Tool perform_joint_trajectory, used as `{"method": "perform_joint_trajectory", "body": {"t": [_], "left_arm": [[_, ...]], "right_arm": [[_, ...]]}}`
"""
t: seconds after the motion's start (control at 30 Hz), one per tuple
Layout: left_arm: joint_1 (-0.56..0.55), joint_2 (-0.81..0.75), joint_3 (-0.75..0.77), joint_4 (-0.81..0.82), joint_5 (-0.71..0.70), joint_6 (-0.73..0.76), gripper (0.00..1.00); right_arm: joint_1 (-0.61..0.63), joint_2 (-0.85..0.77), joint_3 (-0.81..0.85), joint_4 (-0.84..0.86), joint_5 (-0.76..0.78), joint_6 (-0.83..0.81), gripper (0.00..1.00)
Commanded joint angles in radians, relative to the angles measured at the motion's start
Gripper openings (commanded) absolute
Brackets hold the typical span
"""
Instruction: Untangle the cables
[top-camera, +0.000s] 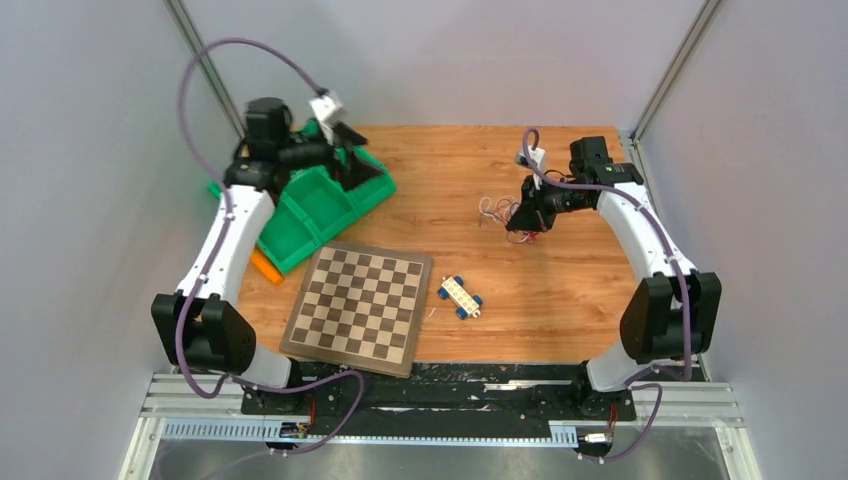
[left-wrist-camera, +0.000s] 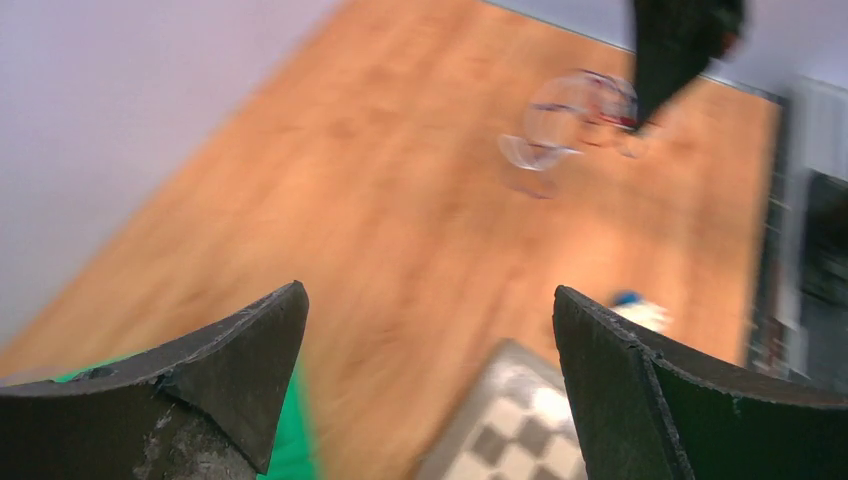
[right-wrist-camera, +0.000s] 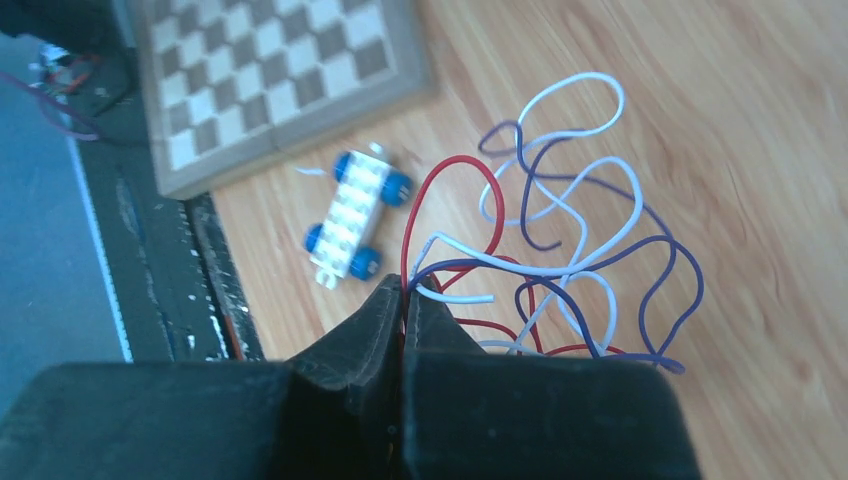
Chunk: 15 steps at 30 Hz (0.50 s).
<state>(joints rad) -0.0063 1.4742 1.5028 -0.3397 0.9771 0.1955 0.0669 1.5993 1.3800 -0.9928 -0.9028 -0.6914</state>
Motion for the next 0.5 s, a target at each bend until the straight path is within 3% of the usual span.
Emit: {"method": "perform_joint_trajectory", "body": {"t": [0.0, 0.17, 0.37, 0.47], "left_arm": [[-0.235, -0.040, -0.121, 0.055, 0.080, 0.091, 0.99], [-0.456, -0.006, -0.173, 0.234, 0.096, -0.027, 0.84], [-0.535, 0.040, -0.229, 0.494, 0.114, -0.358, 0.79], [-0.548, 0.059, -0.253, 0.535, 0.099, -0.469, 0.75]], "right_arm": [[0.068, -0.094, 0.056, -0.034, -0.178, -0.033, 0.01], [0.161, -0.169, 0.068, -0.030, -0.165, -0.044, 0.03], [0.256, -0.236, 0.029, 0.031, -0.077, -0.029, 0.04], [0.277, -0.248, 0.027, 0.040, -0.055, -0.025, 0.04]]}}
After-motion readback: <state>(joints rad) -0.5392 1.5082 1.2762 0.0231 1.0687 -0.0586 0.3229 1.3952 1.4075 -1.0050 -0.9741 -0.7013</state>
